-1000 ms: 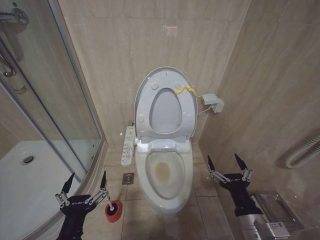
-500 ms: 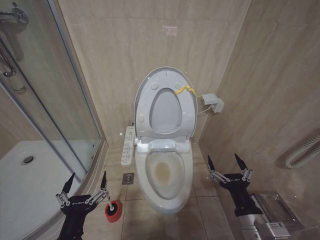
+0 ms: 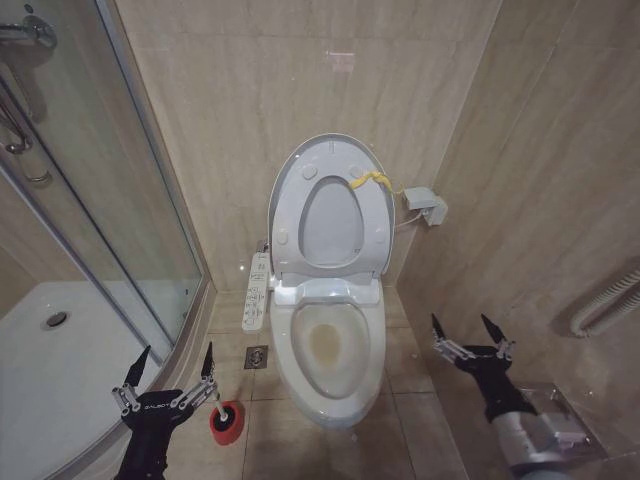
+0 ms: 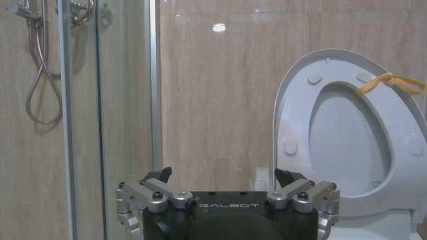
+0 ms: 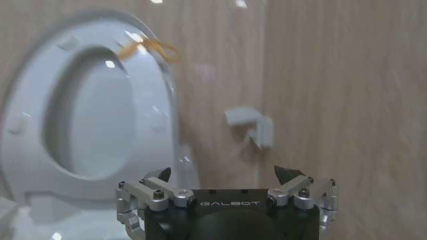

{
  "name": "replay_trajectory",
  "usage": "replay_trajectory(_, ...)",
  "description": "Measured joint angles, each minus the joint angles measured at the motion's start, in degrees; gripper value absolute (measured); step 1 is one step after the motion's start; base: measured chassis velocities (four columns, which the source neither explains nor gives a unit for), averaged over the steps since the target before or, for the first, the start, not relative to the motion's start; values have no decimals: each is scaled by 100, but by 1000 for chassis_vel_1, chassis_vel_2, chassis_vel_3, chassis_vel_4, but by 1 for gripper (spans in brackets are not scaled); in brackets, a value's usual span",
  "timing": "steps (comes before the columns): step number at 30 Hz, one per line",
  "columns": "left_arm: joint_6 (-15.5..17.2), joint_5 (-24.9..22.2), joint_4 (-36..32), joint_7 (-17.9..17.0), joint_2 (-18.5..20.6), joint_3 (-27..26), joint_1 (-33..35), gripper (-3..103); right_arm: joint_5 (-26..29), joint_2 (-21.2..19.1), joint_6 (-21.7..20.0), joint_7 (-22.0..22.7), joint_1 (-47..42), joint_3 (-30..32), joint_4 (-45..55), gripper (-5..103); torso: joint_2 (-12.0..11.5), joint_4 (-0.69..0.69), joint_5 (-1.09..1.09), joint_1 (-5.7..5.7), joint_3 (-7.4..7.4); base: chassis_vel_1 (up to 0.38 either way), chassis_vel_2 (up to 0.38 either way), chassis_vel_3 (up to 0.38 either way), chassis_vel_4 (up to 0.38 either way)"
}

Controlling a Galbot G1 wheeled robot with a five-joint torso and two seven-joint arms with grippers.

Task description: Open the toilet lid, clean the toilet bowl with a toilet brush, close the toilet lid, and flush.

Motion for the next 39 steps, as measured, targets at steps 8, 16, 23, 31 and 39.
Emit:
replay_trajectory(8, -2, -2, 3, 0, 0, 0, -1, 100, 732, -65, -900, -174, 274, 597, -260, 100, 0, 0, 0, 0, 0, 0, 0, 0, 0)
replay_trajectory(16, -2, -3, 5, 0, 1, 0, -2, 100, 1092, -101, -920, 60, 591, 338, -174, 100, 0, -5, 0, 0, 0, 0, 0, 0, 0)
replay_trajectory(23, -3, -3, 7, 1, 1, 0, -2, 100, 1745, -172, -827, 567, 1250, -241, 83, 100, 0, -2, -1, 1, 0, 0, 0, 0, 0)
replay_trajectory(31, -2, -3, 6, 1, 1, 0, -2, 100, 1724, -268, -775, 577, 1466, -300, -129, 100, 0, -3, -1, 0, 0, 0, 0, 0, 0)
replay_trajectory(39, -2, -3, 6, 1, 0, 0, -2, 100, 1260, -823, -393, 575, 2646, -553, -1439, 100, -1, 5, 1, 1, 1, 0, 0, 0, 0)
